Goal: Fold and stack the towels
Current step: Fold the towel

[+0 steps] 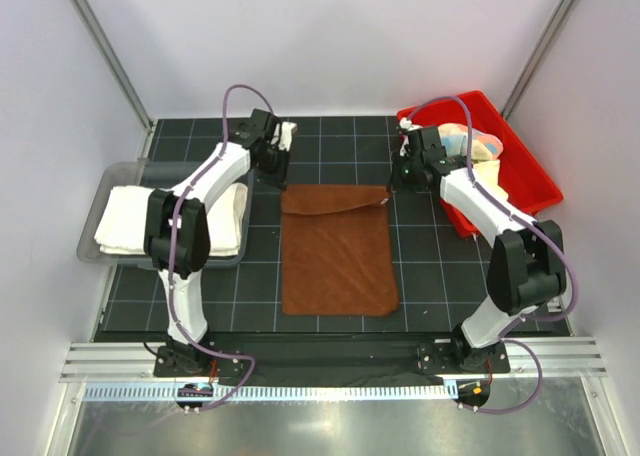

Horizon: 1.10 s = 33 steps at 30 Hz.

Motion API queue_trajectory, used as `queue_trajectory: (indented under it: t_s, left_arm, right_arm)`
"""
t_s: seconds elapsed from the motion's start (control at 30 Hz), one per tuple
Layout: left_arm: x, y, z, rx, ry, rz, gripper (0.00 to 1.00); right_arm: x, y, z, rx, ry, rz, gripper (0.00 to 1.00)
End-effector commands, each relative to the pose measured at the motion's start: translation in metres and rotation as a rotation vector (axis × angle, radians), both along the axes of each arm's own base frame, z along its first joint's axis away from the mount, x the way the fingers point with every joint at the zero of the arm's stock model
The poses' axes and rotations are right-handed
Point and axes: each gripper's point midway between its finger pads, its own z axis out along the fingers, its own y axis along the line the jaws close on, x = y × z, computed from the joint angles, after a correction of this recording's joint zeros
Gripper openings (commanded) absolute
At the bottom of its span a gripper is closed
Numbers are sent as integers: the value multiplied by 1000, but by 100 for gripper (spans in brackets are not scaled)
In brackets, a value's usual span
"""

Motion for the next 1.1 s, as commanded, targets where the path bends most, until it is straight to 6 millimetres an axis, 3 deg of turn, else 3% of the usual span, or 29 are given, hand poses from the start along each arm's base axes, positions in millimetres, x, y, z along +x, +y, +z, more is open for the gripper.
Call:
queue_trajectory:
  t_s: [0.0, 0.07, 0.1, 0.13, 0.33, 0.37, 0.5, 0.63, 0.77, 1.07]
  left_arm:
    - [-9, -3, 50, -73, -82, 22, 0]
    - [-18, -5, 55, -104, -71, 33, 0]
    - [-22, -7, 57, -115, -68, 30, 0]
    - [-32, -6, 57, -119, -60, 31, 0]
    - [-69, -17, 55, -135, -39, -1, 0]
    - [-79, -17, 54, -140, -33, -7, 0]
    - [-105, -23, 48, -190, 40, -10, 0]
    - [-123, -25, 43, -170, 46, -34, 0]
    - [-136, -24, 41, -152, 38, -23, 0]
    - [-157, -10, 46, -138, -2, 38, 0]
  right_arm:
    - [-1, -3, 18, -5, -102, 52, 1]
    - [-8, -5, 29, -1, -135, 55, 1]
    - [-15, -8, 21, -8, -122, 52, 1]
    - [-19, -10, 28, -6, -141, 49, 1]
    - [-51, -8, 17, 61, -121, 42, 1]
    - [-55, -8, 24, 73, -140, 40, 1]
    - [-75, -13, 14, 85, -122, 31, 1]
    - [-94, -6, 9, 153, -97, 35, 1]
    - [-110, -11, 1, 161, -106, 19, 1]
    - [-142, -6, -13, 216, -56, 48, 1]
